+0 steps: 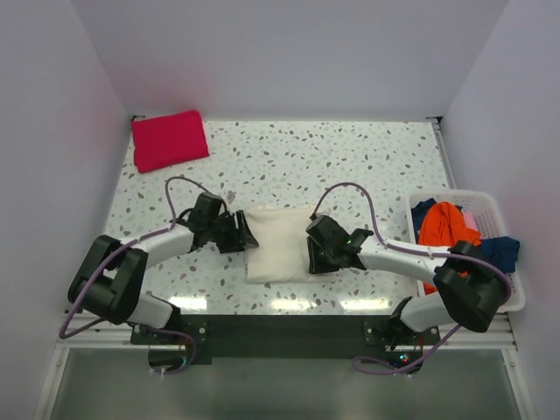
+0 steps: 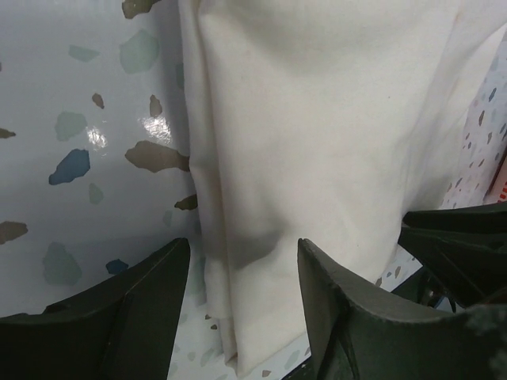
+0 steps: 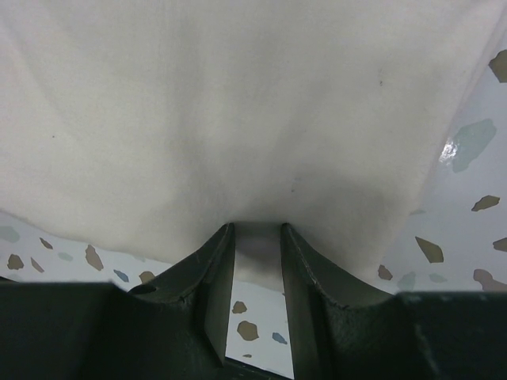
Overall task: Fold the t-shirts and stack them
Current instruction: Neatly place the folded tshirt to the corner
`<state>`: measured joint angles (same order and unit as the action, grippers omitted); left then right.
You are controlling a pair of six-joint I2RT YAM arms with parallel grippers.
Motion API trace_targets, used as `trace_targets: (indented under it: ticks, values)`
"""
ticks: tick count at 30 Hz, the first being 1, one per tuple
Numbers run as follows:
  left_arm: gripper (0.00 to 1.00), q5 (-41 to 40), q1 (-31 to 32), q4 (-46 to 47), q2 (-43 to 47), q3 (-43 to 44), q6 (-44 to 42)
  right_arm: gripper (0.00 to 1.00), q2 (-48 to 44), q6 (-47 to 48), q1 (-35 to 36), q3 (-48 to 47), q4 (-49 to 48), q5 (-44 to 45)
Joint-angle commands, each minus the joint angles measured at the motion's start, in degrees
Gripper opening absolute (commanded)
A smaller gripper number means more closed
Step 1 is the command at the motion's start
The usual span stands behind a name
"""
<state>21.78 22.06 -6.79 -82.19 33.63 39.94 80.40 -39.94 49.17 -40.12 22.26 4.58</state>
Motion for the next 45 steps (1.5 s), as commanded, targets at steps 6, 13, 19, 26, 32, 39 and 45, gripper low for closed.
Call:
trace_targets:
  ticks: [6, 13, 19, 26, 32, 39, 45]
  values:
    - [0.57, -8.8, 4.9, -1.0, -5.8, -1.4, 2.1, 0.34, -2.4, -0.8, 0.2, 0.6, 0.1, -0.1]
    - [0.30, -15.0, 10.5, -4.8, -8.9, 5.6, 3.8, 0.34, -4.4, 0.6, 0.2, -1.4, 2.0, -0.2]
    - [0.00, -33.3, 10.3, -17.7, -10.2, 18.5, -1.9, 0.39, -10.2, 2.0, 0.1, -5.7, 6.6, 2.0]
    - [0.00, -47.1, 7.8, -24.3, -16.8, 32.0, -8.2, 0.40, -15.0, 3.8, 0.1, -10.6, 10.8, 3.1]
    - [0.00, -51.3, 5.5, -26.5, -26.2, 45.3, -11.6, 0.40, -15.8, 4.7, 0.1, -12.0, 12.5, 3.4]
    - [0.00, -53.8, 1.8, -31.2, -40.5, 66.8, -15.2, 0.40, -15.8, 6.1, 0.1, -12.6, 14.2, 5.7]
    - [0.00, -51.8, -3.2, -34.2, -49.5, 83.7, -17.4, 0.40, -15.7, 7.0, 0.1, -12.7, 14.8, 6.1]
